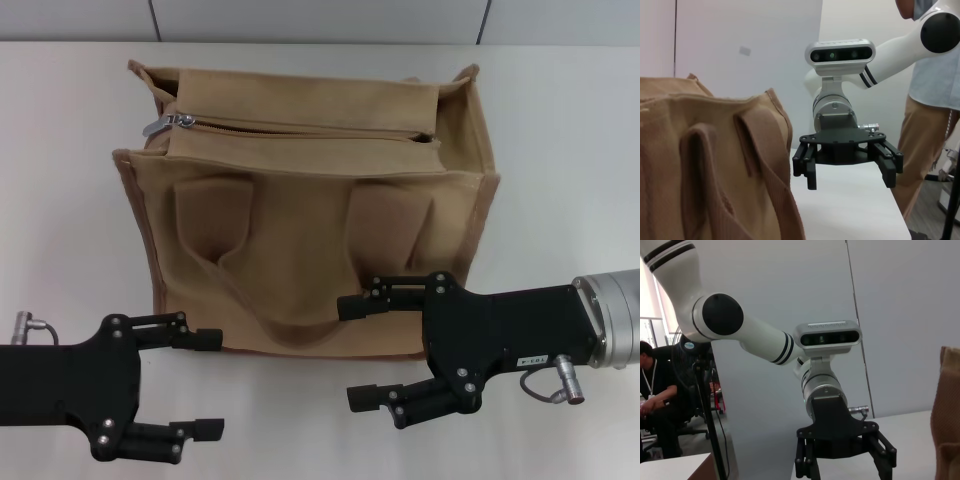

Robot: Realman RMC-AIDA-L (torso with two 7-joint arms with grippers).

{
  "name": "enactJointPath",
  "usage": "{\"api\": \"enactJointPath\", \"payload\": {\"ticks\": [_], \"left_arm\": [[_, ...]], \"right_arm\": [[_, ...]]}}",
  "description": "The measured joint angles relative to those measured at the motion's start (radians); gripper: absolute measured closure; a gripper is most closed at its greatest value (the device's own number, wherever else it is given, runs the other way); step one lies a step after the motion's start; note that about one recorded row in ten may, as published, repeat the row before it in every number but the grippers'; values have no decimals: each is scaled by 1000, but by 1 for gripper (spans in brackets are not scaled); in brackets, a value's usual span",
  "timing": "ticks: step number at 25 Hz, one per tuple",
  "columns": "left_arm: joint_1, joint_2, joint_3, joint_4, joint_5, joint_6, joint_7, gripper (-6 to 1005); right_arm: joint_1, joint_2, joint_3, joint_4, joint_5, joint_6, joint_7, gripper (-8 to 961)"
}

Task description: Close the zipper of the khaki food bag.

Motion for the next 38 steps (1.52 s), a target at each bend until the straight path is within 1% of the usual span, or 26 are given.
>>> {"api": "enactJointPath", "payload": {"ticks": [1, 9, 10, 12, 13, 14, 17, 18, 19, 20, 21, 22, 23, 25, 26, 27, 29, 30, 31, 32, 33, 35, 38], "left_arm": [[-3, -4, 11, 0, 1, -7, 0, 208], [-5, -10, 24, 0, 1, -17, -2, 211], [-4, -13, 18, 0, -2, -18, 0, 211], [5, -21, -37, -5, -9, -18, 17, 212], [5, -21, -37, -5, -9, -18, 17, 212], [12, -24, -92, -18, -12, -17, 28, 213], [58, -25, -315, -101, -38, 5, 91, 213], [87, -22, -389, -144, -76, 14, 132, 214], [134, -18, -470, -209, -164, 19, 190, 214], [134, -18, -470, -209, -164, 19, 190, 214], [168, -24, -516, -246, -274, 5, 230, 215], [176, -30, -523, -249, -313, -13, 237, 215], [176, -30, -523, -249, -313, -13, 237, 215], [172, -40, -526, -250, -352, -66, 238, 216], [145, -45, -521, -254, -356, -135, 231, 216], [145, -45, -521, -254, -356, -135, 231, 217], [113, -46, -504, -260, -342, -199, 226, 217], [95, -47, -484, -264, -328, -228, 224, 218], [67, -47, -440, -267, -310, -263, 223, 218], [67, -47, -440, -267, -310, -263, 223, 218], [52, -47, -410, -267, -303, -277, 226, 218], [27, -48, -381, -268, -302, -300, 233, 217], [-5, -49, -375, -272, -298, -320, 230, 217]], "right_arm": [[0, 0, 0, 5, 2, 1, -1, 135], [-2, 2, 1, 17, 7, 7, -3, 135], [-2, 2, 1, 18, 7, 9, -3, 135], [-3, 2, 1, 24, 9, 16, -4, 135], [-3, 2, 1, 24, 9, 16, -4, 135], [-4, 3, 1, 29, 9, 16, -5, 135], [0, 4, 8, 64, 14, 17, -25, 135], [1, 4, 9, 78, 21, 17, -38, 135], [3, 4, 8, 109, 46, 16, -74, 135], [3, 4, 8, 109, 46, 16, -74, 135], [2, 4, 7, 127, 63, 12, -104, 135], [2, 4, 7, 127, 63, 12, -104, 135], [1, 5, 7, 137, 71, 10, -117, 135], [3, 5, 4, 155, 90, 8, -132, 135], [5, 5, 1, 164, 101, 7, -146, 135], [5, 5, 1, 164, 101, 7, -146, 135], [4, 5, 1, 169, 104, 7, -157, 135], [4, 5, 1, 171, 104, 8, -159, 135], [4, 5, 1, 175, 104, 9, -160, 135], [4, 5, 0, 176, 104, 9, -161, 135], [4, 5, 0, 176, 104, 9, -161, 135], [4, 5, 0, 177, 104, 14, -162, 135], [4, 5, 0, 180, 105, 24, -163, 135]]}}
